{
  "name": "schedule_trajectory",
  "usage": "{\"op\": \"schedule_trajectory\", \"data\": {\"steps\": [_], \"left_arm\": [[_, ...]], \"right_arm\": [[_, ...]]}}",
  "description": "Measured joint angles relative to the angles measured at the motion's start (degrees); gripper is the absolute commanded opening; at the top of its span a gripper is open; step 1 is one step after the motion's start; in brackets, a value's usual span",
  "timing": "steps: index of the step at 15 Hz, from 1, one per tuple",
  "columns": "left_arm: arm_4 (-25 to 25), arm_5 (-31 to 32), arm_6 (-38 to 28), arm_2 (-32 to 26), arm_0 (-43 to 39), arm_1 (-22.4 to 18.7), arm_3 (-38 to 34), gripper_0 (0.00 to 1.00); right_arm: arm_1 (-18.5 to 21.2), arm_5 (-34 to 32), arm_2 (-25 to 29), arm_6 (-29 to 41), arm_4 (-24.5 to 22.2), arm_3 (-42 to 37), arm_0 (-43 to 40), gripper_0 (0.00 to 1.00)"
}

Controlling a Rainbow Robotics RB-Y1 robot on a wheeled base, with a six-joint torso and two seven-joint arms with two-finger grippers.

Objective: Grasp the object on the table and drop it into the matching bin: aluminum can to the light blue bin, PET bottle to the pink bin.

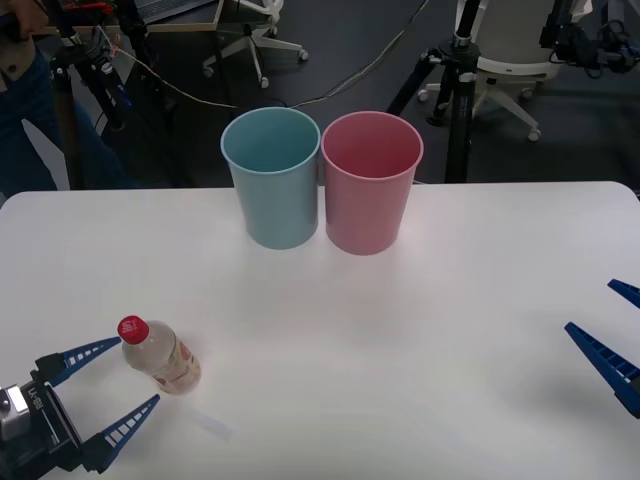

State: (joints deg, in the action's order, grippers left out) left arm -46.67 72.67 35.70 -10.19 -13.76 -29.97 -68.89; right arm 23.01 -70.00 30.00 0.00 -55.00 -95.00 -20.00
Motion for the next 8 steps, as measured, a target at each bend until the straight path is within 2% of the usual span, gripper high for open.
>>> {"op": "schedule_trajectory", "data": {"steps": [3, 8], "left_arm": [[-0.22, -0.54, 0.25, 1.4, 2.83, 0.06, 2.49, 1.0], [-0.26, -4.56, 0.34, 6.03, 6.09, 0.17, 2.72, 1.0]], "right_arm": [[0.0, 0.0, 0.0, 0.0, 0.0, 0.0, 0.0, 1.0], [0.0, 0.0, 0.0, 0.0, 0.0, 0.0, 0.0, 1.0]]}}
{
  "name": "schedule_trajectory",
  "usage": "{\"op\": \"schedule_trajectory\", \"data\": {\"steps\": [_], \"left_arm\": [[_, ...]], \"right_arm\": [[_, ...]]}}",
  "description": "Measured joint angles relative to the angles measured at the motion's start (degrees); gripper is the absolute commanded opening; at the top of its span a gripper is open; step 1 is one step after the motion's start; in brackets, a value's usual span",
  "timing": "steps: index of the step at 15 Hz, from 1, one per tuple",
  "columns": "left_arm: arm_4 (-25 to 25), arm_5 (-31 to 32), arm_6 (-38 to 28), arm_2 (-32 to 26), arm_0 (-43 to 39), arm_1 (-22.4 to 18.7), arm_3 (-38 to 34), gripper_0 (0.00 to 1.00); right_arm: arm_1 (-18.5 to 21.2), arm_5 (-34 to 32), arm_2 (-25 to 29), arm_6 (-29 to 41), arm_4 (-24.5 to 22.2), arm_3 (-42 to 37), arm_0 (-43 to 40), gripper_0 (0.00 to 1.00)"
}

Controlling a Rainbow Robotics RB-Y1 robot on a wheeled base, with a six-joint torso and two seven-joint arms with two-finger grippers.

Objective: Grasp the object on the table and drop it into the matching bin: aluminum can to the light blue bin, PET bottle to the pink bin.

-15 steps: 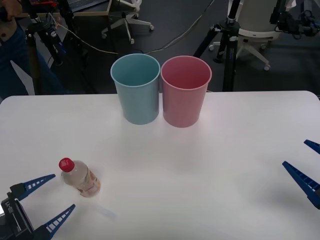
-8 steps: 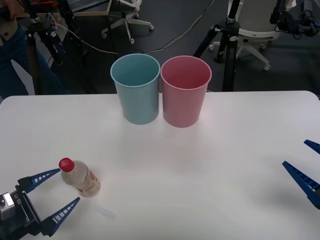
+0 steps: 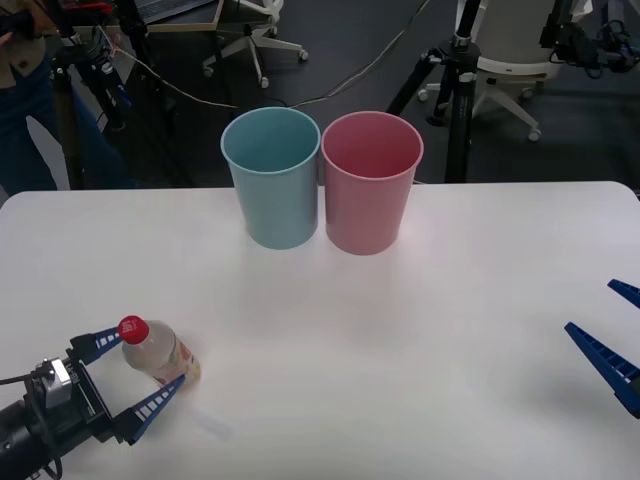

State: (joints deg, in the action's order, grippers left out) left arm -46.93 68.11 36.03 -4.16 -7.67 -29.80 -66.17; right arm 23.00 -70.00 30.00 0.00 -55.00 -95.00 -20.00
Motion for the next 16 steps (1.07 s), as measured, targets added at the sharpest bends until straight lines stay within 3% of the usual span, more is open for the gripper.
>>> {"op": "schedule_trajectory", "data": {"steps": [4, 5, 6, 8, 16], "left_arm": [[0.01, -2.36, -0.3, 2.23, 2.23, 0.51, 0.0, 1.0], [-0.05, -2.74, -0.48, 2.67, 2.73, 0.68, -0.02, 0.92], [-0.09, -3.02, -0.58, 2.99, 3.1, 0.7, -0.04, 0.68], [-0.16, -3.3, -0.86, 3.51, 3.58, 0.71, -0.02, 0.01], [0.22, -3.35, -3.63, 3.45, 3.65, 0.28, -0.02, 0.0]], "right_arm": [[0.0, 0.0, 0.0, 0.0, 0.0, 0.0, 0.0, 1.0], [0.0, 0.0, 0.0, 0.0, 0.0, 0.0, 0.0, 1.0], [0.0, 0.0, 0.0, 0.0, 0.0, 0.0, 0.0, 1.0], [-0.01, 0.0, 0.0, 0.0, 0.0, 0.0, 0.0, 1.0], [-0.01, 0.0, 0.0, 0.0, 0.0, 0.0, 0.0, 1.0]]}}
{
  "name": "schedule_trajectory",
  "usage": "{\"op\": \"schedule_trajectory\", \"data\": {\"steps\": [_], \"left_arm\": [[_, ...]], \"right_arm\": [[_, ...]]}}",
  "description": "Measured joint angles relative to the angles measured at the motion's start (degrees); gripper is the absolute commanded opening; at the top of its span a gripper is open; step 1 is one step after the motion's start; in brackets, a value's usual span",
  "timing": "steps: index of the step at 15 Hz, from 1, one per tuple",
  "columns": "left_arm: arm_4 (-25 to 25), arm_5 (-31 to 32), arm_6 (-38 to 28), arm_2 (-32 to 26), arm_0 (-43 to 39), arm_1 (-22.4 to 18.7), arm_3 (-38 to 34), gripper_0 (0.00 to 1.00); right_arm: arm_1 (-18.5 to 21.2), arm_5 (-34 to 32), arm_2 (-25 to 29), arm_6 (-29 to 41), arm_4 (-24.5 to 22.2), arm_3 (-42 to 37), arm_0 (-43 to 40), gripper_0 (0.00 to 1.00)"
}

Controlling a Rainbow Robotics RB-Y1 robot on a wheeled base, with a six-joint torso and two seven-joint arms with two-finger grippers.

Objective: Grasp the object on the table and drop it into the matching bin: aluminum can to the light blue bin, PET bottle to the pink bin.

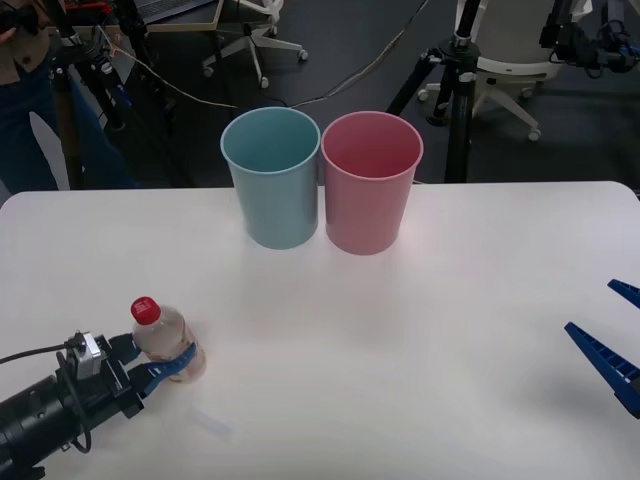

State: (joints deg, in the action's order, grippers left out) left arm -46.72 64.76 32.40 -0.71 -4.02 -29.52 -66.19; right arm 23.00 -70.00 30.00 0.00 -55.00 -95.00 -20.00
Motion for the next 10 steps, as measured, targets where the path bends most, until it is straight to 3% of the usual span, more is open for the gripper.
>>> {"op": "schedule_trajectory", "data": {"steps": [10], "left_arm": [[1.19, -0.05, -2.76, -0.25, -0.34, -1.11, -1.8, 0.0]], "right_arm": [[0.0, 0.0, 0.0, 0.0, 0.0, 0.0, 0.0, 1.0]]}}
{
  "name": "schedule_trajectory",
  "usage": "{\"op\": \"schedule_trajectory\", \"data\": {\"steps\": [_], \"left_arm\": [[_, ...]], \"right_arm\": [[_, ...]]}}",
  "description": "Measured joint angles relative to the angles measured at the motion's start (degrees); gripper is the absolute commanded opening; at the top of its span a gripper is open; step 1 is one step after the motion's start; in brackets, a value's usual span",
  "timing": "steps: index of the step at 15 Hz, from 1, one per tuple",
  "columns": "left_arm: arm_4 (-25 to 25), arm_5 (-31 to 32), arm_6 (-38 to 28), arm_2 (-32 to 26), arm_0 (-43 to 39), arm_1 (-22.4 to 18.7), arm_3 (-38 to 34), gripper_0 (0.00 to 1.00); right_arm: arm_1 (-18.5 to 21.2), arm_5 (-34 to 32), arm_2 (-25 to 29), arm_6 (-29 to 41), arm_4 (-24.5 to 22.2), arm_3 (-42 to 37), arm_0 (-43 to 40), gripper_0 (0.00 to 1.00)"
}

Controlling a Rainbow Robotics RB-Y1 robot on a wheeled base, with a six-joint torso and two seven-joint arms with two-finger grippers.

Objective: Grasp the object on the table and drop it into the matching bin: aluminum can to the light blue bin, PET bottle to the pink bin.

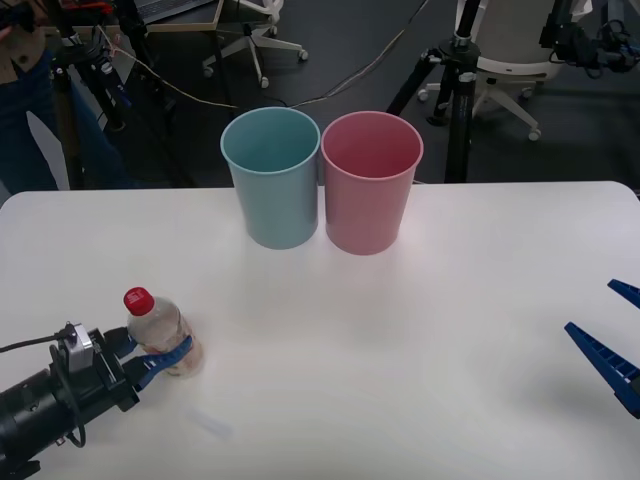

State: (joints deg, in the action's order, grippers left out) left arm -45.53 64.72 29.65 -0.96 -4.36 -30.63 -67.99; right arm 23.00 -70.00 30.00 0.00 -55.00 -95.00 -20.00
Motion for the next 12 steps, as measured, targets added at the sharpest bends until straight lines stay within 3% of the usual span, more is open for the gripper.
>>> {"op": "schedule_trajectory", "data": {"steps": [6, 12], "left_arm": [[4.34, -5.69, -5.23, 0.0, -8.49, -4.62, -12.43, 0.0], [4.86, -6.49, -12.34, -3.5, -13.7, -7.06, -22.62, 0.0]], "right_arm": [[0.0, 0.0, 0.0, 0.0, 0.0, 0.0, 0.0, 1.0], [0.0, 0.0, 0.0, 0.0, 0.0, 0.0, 0.0, 1.0]]}}
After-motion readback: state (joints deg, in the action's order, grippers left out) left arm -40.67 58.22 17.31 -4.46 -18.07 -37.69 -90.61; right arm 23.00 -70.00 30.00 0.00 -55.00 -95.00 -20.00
